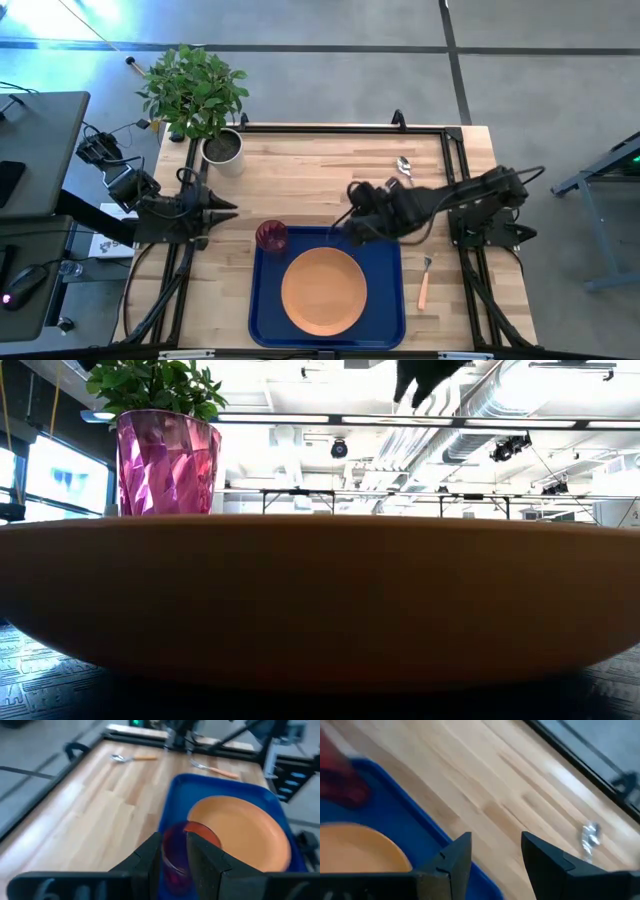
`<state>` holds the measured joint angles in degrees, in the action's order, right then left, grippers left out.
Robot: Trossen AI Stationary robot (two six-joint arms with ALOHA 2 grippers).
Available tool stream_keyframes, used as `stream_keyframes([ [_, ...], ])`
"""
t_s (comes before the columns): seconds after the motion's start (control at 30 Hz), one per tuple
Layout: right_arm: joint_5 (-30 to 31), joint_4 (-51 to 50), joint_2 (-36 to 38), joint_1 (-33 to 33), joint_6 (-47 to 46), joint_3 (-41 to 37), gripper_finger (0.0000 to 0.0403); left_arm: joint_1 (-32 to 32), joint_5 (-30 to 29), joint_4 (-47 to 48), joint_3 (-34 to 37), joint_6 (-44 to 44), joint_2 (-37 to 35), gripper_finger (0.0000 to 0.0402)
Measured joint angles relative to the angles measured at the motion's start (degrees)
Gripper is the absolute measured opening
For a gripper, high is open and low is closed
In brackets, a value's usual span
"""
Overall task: Pick and place plate/cup/fork/spoon on tray
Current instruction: Put the yellow spoon on the blue serving tray to the right of the orange plate
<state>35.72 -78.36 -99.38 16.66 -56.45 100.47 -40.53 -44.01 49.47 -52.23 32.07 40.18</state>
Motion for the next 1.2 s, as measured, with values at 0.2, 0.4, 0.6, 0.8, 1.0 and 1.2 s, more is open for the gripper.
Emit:
stream_keyframes([
  [0.2, -4.43, -9.44, 1.35, -6.22, 6.0, -0.04, 0.0163, 2.45, -5.64, -0.03, 0.0, -0.03, 0.0, 0.0083],
  [0.4, -7.49, -11.01, 1.65, -12.98, 16.49, -0.04, 0.0163, 9.29, -4.39, -0.77, 0.0, -4.61, 0.55, 0.0081],
  [0.6, -9.03, -11.68, 1.65, -18.92, 24.53, -0.07, 0.0163, 16.49, -0.12, -9.16, 0.0, -13.35, 1.09, 0.0081],
  [0.8, -9.87, -11.67, 1.65, -24.92, 31.15, -0.07, 0.0163, 22.47, 1.64, -11.11, 0.0, -16.19, 1.43, 0.0081],
  [1.0, -12.84, -11.66, 1.62, -32.28, 34.87, -0.09, 0.0163, 26.7, 4.9, -10.95, 0.0, -16.22, 1.49, 0.0081],
  [1.2, -17.92, -11.64, 1.62, -40.77, 38.87, -0.09, 0.0163, 29.66, 6.06, -10.96, 0.0, -16.23, 1.46, 0.0081],
])
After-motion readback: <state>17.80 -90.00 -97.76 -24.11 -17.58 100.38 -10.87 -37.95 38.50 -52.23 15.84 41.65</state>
